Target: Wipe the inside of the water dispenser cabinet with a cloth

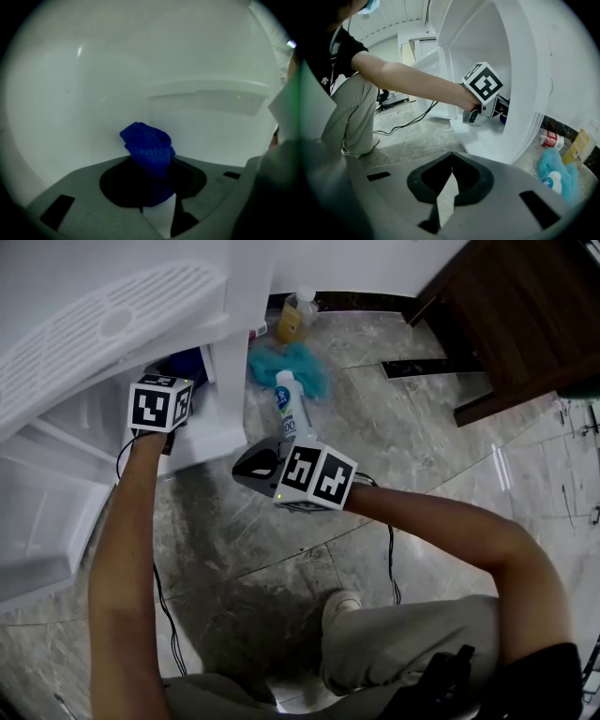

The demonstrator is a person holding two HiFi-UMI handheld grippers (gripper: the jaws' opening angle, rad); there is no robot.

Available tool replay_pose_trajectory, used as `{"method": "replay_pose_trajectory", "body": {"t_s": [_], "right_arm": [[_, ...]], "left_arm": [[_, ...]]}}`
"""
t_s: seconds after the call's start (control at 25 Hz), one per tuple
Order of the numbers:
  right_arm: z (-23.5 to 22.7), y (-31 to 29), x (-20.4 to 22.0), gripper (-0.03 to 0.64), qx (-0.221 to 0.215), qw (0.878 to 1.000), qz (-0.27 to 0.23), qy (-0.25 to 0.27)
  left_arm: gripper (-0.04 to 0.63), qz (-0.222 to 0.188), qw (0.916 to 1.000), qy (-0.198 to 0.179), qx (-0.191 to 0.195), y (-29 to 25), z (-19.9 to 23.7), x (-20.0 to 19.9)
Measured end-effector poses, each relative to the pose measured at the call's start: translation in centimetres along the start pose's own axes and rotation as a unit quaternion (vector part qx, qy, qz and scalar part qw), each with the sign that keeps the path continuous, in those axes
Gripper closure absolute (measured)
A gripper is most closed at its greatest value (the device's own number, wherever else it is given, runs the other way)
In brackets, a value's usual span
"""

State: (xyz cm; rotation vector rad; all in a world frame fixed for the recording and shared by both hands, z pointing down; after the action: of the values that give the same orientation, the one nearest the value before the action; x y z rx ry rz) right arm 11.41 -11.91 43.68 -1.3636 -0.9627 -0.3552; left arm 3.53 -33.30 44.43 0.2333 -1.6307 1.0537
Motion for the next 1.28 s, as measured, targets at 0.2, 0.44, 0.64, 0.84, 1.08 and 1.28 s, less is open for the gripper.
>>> {"method": "replay_pose_trajectory", "body": {"t_s": [0.2,0.44,0.64,0.84,1.08,1.28], "right_arm": [[0.5,-0.4,-1.1,0.618,-0.006,1.0,-0.008,0.007],[1.7,-0.9,-2.1,0.618,-0.016,1.0,-0.009,0.025],[2.1,-1.3,-2.7,0.618,-0.021,0.999,-0.008,0.029],[2.4,-1.7,-3.3,0.618,-0.025,0.999,-0.014,0.038],[1.8,-0.8,-2.7,0.618,-0.017,0.999,-0.014,0.026],[2.0,0.3,-1.6,0.618,-0.015,1.0,-0.015,0.019]], "left_arm": [[0.445,-0.134,0.9882,0.064,-0.038,3.5,-0.2,-3.8],[0.445,-0.269,0.959,0.058,-0.068,8.4,-1.2,-9.5],[0.445,-0.355,0.9293,0.069,-0.074,12.4,-2.6,-13.8],[0.445,-0.36,0.9264,0.076,-0.082,12.2,-2.9,-14.7],[0.453,-0.362,0.9233,0.045,-0.121,10.7,-0.9,-15.8],[0.453,-0.365,0.9195,0.04,-0.139,10.5,-0.2,-16.2]]}}
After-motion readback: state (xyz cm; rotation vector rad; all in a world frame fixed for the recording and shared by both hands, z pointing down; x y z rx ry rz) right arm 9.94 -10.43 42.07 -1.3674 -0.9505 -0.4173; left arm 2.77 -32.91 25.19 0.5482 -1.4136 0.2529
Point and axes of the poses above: the fingertips, and each gripper's own axes: y backward along the fingers, z to its left, x out of its underside, the point moved 5 cm from there along y, backward along the fingers, and after that the axes turned 4 degrees about x, right-handed, at the moved point
